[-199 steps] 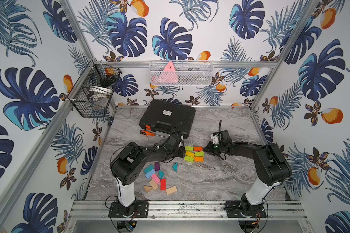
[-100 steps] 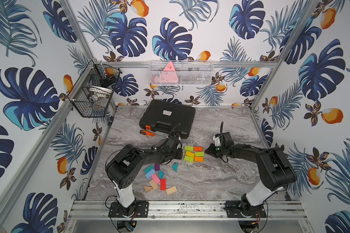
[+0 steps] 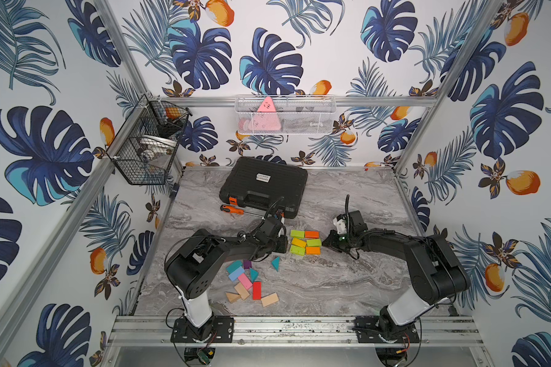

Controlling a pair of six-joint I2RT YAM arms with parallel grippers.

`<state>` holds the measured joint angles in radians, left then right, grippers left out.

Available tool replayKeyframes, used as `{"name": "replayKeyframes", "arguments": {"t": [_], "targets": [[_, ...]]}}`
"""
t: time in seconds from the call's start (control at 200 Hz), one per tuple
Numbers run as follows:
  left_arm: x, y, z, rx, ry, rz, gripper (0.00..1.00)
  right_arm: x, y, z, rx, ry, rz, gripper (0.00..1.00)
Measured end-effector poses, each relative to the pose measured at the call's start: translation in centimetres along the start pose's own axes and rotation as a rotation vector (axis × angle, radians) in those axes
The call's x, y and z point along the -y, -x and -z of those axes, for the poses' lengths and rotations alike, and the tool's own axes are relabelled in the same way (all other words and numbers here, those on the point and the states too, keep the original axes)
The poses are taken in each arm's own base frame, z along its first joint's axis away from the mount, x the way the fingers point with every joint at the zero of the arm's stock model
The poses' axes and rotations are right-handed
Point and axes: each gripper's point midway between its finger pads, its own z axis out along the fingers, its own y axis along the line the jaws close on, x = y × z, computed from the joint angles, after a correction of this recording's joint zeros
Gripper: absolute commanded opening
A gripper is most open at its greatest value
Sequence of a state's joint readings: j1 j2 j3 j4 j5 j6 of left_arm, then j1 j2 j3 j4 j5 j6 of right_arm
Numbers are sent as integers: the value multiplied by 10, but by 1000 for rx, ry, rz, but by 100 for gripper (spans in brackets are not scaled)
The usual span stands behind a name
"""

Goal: Assemble a piece of candy with building blocks
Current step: Assemble the building block at the center of the board.

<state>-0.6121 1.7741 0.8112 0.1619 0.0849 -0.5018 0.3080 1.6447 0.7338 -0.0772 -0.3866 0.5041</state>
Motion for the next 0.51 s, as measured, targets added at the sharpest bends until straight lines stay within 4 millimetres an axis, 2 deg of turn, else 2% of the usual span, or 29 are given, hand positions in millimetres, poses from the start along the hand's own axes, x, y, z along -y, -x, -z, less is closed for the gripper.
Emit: {"name": "replayKeyframes", "arguments": {"t": [0.505], "targets": [[3, -1, -1, 12, -7, -8, 30, -8, -7, -5, -37, 39, 6, 16]]}}
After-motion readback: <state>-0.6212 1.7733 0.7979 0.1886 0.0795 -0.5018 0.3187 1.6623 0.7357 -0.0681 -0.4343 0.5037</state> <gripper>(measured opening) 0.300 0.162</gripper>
